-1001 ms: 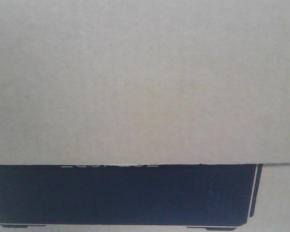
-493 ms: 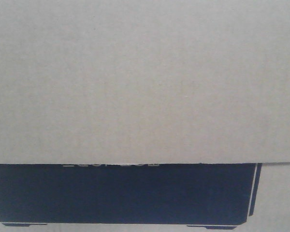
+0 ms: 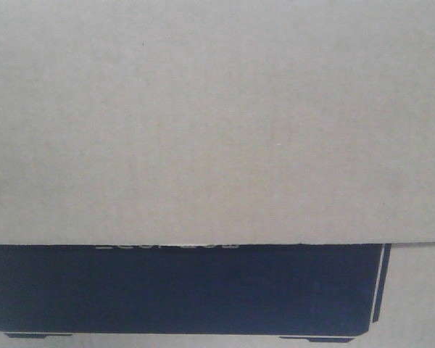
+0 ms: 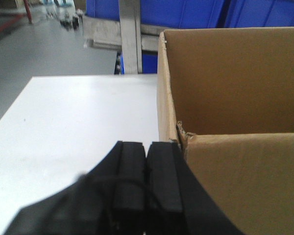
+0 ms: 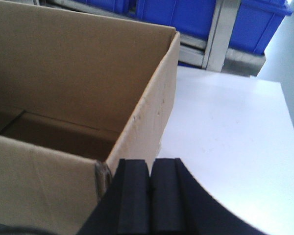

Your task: Grab box from left shelf to table start

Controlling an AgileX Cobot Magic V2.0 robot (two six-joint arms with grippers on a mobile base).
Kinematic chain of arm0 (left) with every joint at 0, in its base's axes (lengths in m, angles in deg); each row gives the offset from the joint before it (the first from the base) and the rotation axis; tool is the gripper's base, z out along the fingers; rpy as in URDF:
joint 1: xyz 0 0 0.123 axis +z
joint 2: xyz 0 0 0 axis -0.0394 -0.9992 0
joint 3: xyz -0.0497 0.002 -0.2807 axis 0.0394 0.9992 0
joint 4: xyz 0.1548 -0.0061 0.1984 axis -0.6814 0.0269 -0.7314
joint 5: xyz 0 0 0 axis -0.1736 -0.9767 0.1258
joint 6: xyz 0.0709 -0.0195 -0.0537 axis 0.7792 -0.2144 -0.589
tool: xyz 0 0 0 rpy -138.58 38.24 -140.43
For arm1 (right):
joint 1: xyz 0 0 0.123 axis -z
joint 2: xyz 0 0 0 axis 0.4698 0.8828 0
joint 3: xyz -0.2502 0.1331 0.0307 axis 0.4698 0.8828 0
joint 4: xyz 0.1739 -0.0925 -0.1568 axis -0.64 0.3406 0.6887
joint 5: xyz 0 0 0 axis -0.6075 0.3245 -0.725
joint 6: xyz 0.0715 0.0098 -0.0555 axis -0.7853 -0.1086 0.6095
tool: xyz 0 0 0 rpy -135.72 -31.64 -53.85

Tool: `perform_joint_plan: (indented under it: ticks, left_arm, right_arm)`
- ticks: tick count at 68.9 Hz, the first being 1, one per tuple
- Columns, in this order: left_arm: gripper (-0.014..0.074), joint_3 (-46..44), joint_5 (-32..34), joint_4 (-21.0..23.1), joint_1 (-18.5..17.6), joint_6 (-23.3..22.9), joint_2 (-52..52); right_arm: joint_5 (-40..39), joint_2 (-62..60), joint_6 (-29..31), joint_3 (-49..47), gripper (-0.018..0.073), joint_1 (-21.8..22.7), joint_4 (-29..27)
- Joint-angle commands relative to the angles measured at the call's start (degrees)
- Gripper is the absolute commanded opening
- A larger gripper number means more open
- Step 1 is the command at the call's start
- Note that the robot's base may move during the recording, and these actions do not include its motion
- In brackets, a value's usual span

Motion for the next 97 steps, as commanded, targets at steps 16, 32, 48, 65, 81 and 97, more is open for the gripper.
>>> perform_joint_plan:
  ticks: [16,32,48,65,81,97]
  left_arm:
    - [-0.0099,6.28,12.75,-0.16,-0.14,0.17,1.96]
    - [-0.0099,6.28,12.75,-0.16,-0.14,0.17,1.96]
    - [-0.0099,6.28,12.75,-0.16,-0.14,0.17,1.96]
    - [-0.0099,7.22,12.55,-0.02,-0.14,0.17,1.96]
    - [-0.0099,9.18,12.53,3.5,6.12,0.17,2.33]
    - [-0.0099,20.09,24.96,5.49,7.39,0.17,2.33]
  right_arm:
    - [-17.35,-8.47,0.39,11.46,0.0057,-0.23,1.72]
    - [-18.17,-8.47,0.39,11.45,0.0057,-0.23,1.72]
    - [-18.17,-8.47,0.39,11.45,0.0057,-0.23,1.72]
    - [-18.17,-8.47,0.39,11.45,0.0057,-0.23,1.72]
    - [-18.17,-8.47,0.39,11.45,0.0057,-0.23,1.72]
    - [-18.17,-8.47,0.39,11.45,0.0057,-0.23,1.72]
